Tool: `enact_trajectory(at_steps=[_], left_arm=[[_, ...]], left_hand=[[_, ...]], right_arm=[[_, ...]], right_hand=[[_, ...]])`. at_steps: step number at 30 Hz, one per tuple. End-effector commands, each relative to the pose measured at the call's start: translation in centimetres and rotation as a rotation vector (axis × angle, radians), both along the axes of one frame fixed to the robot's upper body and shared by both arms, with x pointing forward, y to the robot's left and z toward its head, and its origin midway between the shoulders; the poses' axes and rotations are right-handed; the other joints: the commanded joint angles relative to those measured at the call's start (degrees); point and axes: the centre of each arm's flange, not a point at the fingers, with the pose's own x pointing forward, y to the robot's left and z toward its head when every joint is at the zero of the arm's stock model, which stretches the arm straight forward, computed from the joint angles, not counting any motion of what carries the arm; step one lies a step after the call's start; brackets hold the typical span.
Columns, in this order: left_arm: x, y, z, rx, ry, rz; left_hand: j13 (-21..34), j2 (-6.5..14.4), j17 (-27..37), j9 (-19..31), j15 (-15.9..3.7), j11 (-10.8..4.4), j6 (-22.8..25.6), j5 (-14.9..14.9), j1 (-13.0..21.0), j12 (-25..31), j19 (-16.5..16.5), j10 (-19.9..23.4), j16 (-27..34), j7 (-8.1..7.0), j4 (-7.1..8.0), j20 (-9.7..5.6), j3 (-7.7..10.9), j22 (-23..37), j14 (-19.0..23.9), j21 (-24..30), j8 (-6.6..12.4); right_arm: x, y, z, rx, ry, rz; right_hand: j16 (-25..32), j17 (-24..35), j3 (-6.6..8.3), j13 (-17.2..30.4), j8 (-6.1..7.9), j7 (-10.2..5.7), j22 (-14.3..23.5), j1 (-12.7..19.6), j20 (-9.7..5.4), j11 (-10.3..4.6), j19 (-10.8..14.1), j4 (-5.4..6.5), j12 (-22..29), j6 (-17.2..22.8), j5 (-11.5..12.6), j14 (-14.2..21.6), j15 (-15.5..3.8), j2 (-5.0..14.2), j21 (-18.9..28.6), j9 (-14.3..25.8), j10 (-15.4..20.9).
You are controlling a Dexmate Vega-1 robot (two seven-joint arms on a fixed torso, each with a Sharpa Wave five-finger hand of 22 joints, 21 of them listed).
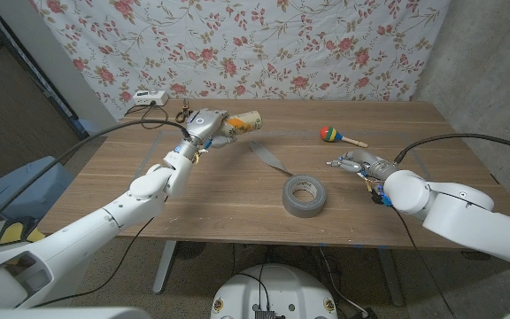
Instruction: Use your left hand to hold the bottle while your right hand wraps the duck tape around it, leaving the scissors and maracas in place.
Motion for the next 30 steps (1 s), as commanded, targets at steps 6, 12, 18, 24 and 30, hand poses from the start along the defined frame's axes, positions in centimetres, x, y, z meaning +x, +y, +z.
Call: enact_trajectory(at_steps=[6,12,18,24,30], left_arm=[[-0.7,0.3,1.0,-0.050,-0.026,-0.040],[-0.7,0.4,1.0,-0.048,-0.029,-0.034],[-0.9,0.6,1.0,-0.054,-0.031,-0.032],[-1.0,0.8,0.9,-0.060,-0.036,-0.030],[-1.3,1.0,0.8,-0.062,-0.035,-0.025]], left_hand=[[0.38,15.49,0.80,0.37,-2.13,-7.88,9.08,0.20,14.67,0.09,-0.90,7.84,-0.33,-6.33,4.58,0.00,4.99,-0.17,1.31,1.05,0.43],[0.61,15.44,1.16,0.57,-2.15,-7.86,8.93,0.25,14.58,0.03,-1.21,7.79,-0.49,-6.30,4.65,-0.02,5.07,-0.41,1.28,1.49,0.54],[0.75,15.40,1.48,0.79,-2.15,-7.95,8.89,0.30,14.51,-0.04,-1.43,7.83,-0.65,-6.47,4.69,-0.05,5.14,-0.65,1.23,1.89,0.69],[1.00,15.34,1.85,0.87,-2.14,-7.96,8.92,0.34,14.44,-0.11,-1.57,7.78,-0.78,-6.53,4.71,-0.12,5.22,-0.95,1.28,2.38,0.81],[0.89,15.31,2.21,0.86,-2.15,-7.93,8.96,0.36,14.35,-0.25,-1.81,8.08,-0.91,-6.50,4.74,-0.16,5.28,-1.25,1.32,2.83,0.86]], right_arm=[[-1.3,2.0,-0.7,-0.163,0.114,-0.073],[-1.0,2.8,-0.8,-0.164,0.135,-0.032],[-1.0,4.2,-0.7,-0.214,0.143,-0.005],[-0.7,5.0,-0.8,-0.253,0.167,-0.007],[-0.3,6.2,-0.8,-0.317,0.156,-0.002]], right_hand=[[-0.18,0.16,0.31,0.19,-0.13,0.04,0.19,1.60,-0.38,-0.43,0.90,-0.93,0.06,-0.28,0.20,0.35,-0.77,-0.27,0.56,0.28,-0.03],[-0.12,0.43,-0.34,0.24,-0.20,0.23,0.22,0.73,-0.46,-0.11,1.00,-0.31,0.04,-0.18,-0.05,0.42,-0.40,-0.80,0.54,0.30,-0.12],[-0.06,0.64,-0.76,0.28,-0.23,0.27,0.24,0.04,-0.50,0.09,1.13,0.13,0.10,-0.08,-0.20,0.46,-0.41,-1.02,0.55,0.32,-0.01],[-0.07,0.75,-1.10,0.30,-0.22,0.34,0.25,-0.41,-0.51,0.05,1.28,0.35,0.14,0.07,-0.30,0.45,-0.44,-1.33,0.58,0.33,0.05],[-0.10,0.76,-1.25,0.32,-0.22,0.35,0.25,-0.33,-0.61,-0.04,1.51,0.26,0.25,0.21,-0.32,0.52,-0.61,-1.62,0.64,0.35,0.32]])
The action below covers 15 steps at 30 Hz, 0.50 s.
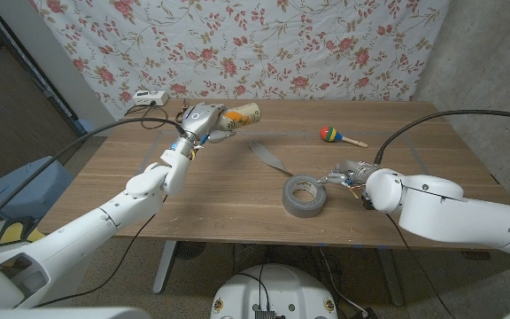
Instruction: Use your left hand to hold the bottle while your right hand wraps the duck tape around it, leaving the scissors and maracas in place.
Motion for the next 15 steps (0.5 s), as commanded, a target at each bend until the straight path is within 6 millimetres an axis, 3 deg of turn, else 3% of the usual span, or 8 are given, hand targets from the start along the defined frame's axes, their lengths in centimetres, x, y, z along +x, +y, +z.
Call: enact_trajectory(at_steps=[1,15], left_arm=[[-0.4,0.4,-0.1,-0.009,-0.004,0.008],[-1.2,0.9,-0.4,-0.021,0.001,0.020]], left_hand=[[0.10,15.29,0.39,0.06,-1.76,-7.97,8.94,0.37,14.36,-0.31,-0.32,7.96,-0.13,-6.39,4.72,-0.01,5.31,-0.13,0.92,0.57,0.40],[0.30,15.25,1.01,0.16,-1.77,-7.93,8.86,0.37,14.26,-0.53,-0.63,7.97,-0.38,-6.48,4.70,-0.14,5.47,-0.72,1.06,1.44,0.50]], right_arm=[[0.6,2.0,-0.1,-0.104,0.010,0.018],[2.0,3.3,-0.8,-0.200,-0.014,0.022]], right_hand=[[-0.02,0.23,-0.37,0.12,0.03,0.32,0.26,0.46,-0.31,-0.08,0.61,-0.21,0.26,0.26,-0.32,0.38,-0.40,-0.63,0.42,0.07,0.35],[0.36,0.26,0.28,0.21,0.34,0.24,0.26,2.83,-0.61,-0.60,1.32,-0.98,0.99,1.75,0.12,1.96,-1.54,-0.12,0.52,0.12,2.03]])
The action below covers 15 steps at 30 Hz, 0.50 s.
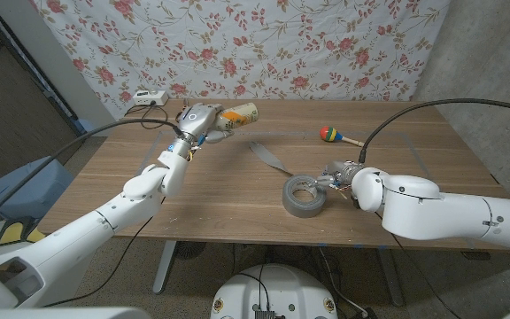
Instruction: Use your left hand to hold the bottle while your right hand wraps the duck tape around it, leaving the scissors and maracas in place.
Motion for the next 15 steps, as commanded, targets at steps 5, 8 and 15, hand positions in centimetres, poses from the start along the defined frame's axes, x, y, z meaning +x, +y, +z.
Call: enact_trajectory(at_steps=[5,8,15], left_arm=[[-0.85,0.39,-0.34,-0.008,0.002,0.004],[-0.99,0.45,-0.35,-0.009,0.000,0.002],[-1.24,0.59,-0.43,-0.010,0.003,0.007]], left_hand=[[0.20,15.22,0.37,0.15,-1.63,-7.99,8.82,0.38,14.21,-0.24,-0.49,7.94,-0.35,-6.52,4.95,0.02,5.26,-0.16,0.74,0.60,0.52],[0.23,15.21,0.52,0.17,-1.64,-8.00,8.85,0.38,14.20,-0.30,-0.52,7.98,-0.44,-6.50,4.93,-0.02,5.31,-0.32,0.76,0.84,0.56],[0.25,15.19,0.81,0.12,-1.62,-7.95,8.84,0.35,14.09,-0.47,-0.75,7.96,-0.59,-6.44,4.94,-0.04,5.38,-0.65,0.85,1.29,0.56]], right_arm=[[0.98,0.89,-0.40,-0.111,-0.051,-0.019],[1.26,0.82,-0.66,-0.116,-0.044,-0.039],[1.86,0.71,-1.14,-0.149,-0.065,-0.080]], right_hand=[[0.93,0.40,0.83,0.23,0.78,-0.42,0.25,3.33,-0.49,-0.08,1.97,-0.97,1.40,3.05,0.57,2.66,-1.10,0.41,0.87,0.14,2.88],[1.47,0.58,1.08,0.27,0.82,-0.75,0.24,4.74,-0.77,-0.35,2.78,-1.17,1.84,3.85,0.82,4.12,-1.95,0.52,1.10,0.14,3.95],[4.27,1.94,1.72,0.73,1.29,-1.12,0.29,9.42,-1.96,0.02,6.57,-1.30,4.11,7.72,1.86,10.35,-3.53,0.92,2.37,0.17,8.77]])
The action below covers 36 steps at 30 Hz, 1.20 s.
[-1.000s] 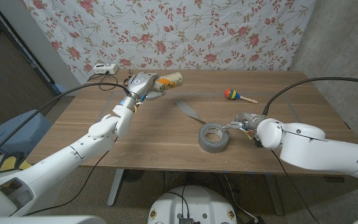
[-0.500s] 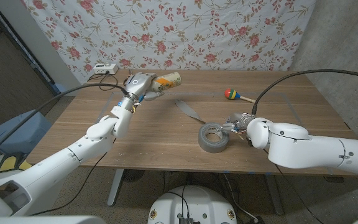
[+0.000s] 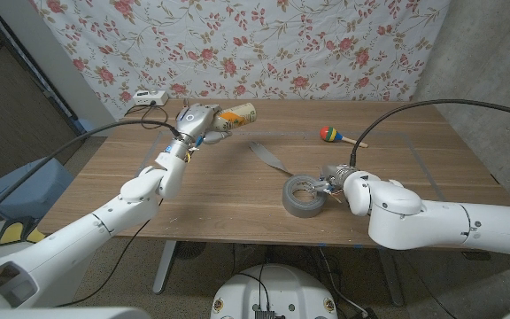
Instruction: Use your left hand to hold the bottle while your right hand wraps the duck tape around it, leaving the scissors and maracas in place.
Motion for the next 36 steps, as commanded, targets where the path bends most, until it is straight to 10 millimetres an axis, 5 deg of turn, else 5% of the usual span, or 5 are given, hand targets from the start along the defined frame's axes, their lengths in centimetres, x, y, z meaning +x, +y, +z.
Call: enact_trajectory(at_steps=[1,7,12,21,36], left_arm=[[-0.5,0.2,-0.2,-0.003,0.004,0.003],[-0.6,0.3,-0.3,0.001,0.012,0.006],[-0.7,0.2,-0.4,0.002,0.013,0.001],[-0.7,0.2,-0.4,0.000,0.014,0.003],[-0.5,0.1,-0.4,-0.001,0.011,-0.004]], left_hand=[[0.27,15.19,0.32,0.14,-1.46,-8.08,8.79,0.35,14.07,-0.03,-0.25,7.87,-0.11,-6.46,4.95,-0.15,5.39,-0.17,0.89,0.51,0.41],[0.16,15.17,0.59,0.12,-1.43,-8.02,8.82,0.32,13.97,-0.20,-0.36,8.03,-0.29,-6.43,4.95,-0.14,5.46,-0.50,0.93,0.95,0.44],[0.19,15.16,0.80,0.13,-1.45,-7.98,8.68,0.31,13.91,-0.33,-0.49,7.99,-0.44,-6.53,4.94,-0.16,5.54,-0.78,0.95,1.30,0.42],[0.35,15.13,1.06,0.13,-1.45,-8.03,8.74,0.29,13.78,-0.39,-0.67,8.06,-0.65,-6.56,4.94,-0.20,5.62,-1.17,0.97,1.74,0.47],[0.45,15.11,1.52,0.10,-1.47,-7.99,8.78,0.28,13.63,-0.60,-0.88,8.16,-0.98,-6.43,4.89,-0.23,5.81,-1.87,1.10,2.55,0.51]], right_arm=[[0.7,-0.1,0.4,-0.076,-0.094,-0.063],[0.4,0.0,0.2,-0.089,-0.246,-0.075],[0.2,-0.2,0.0,-0.099,-0.377,-0.074],[1.0,-1.0,-0.4,-0.130,-0.421,-0.107],[-0.7,-1.7,1.9,-0.192,-0.930,-0.115]], right_hand=[[3.40,2.05,0.70,0.80,0.96,-0.74,0.35,4.79,-1.05,-0.10,4.17,-0.16,2.90,4.42,1.33,6.38,-1.98,0.41,1.74,0.21,5.80],[15.01,11.86,1.59,4.48,2.63,-1.93,0.73,18.71,-3.85,-1.40,9.81,-0.34,11.46,15.29,2.48,18.35,-6.59,2.51,4.26,0.89,18.12],[31.24,29.55,1.31,13.03,9.78,-3.95,2.31,32.19,-5.93,-5.08,14.24,0.33,25.06,30.65,-0.44,29.18,-11.12,7.71,9.50,5.07,31.66],[32.19,32.63,1.46,15.83,11.01,-4.20,2.77,34.04,-6.96,-6.07,13.35,0.83,27.63,32.84,-1.42,29.77,-11.73,8.13,10.59,5.54,31.85],[31.41,34.11,1.48,18.33,11.59,-5.23,3.09,34.97,-7.63,-6.81,12.44,1.07,30.04,34.28,-1.80,31.42,-12.35,7.28,11.79,5.24,32.72]])
